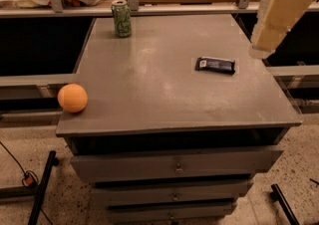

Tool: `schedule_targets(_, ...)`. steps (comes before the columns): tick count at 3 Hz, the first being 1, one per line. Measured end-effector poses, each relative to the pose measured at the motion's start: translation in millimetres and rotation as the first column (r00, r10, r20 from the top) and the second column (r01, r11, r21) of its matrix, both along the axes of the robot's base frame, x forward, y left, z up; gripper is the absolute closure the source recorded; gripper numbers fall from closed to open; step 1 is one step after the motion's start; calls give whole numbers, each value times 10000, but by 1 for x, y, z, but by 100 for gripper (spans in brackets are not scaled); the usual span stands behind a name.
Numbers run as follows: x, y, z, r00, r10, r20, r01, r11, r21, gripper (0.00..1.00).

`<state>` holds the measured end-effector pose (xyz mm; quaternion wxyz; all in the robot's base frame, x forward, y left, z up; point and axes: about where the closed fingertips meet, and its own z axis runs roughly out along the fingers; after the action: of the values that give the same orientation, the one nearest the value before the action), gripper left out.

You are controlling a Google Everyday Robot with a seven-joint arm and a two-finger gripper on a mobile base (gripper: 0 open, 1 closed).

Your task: Move rxbar blueberry near orange

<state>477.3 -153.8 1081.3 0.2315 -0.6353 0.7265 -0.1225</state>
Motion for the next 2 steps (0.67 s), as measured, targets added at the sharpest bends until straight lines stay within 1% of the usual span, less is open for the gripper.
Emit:
schedule_targets(1, 47, -3, -25, 9983, 240, -523, -246, 9996, -112, 0)
schedule_targets(2, 85, -14, -53, 9949, 259, -971, -272, 9996, -120, 0)
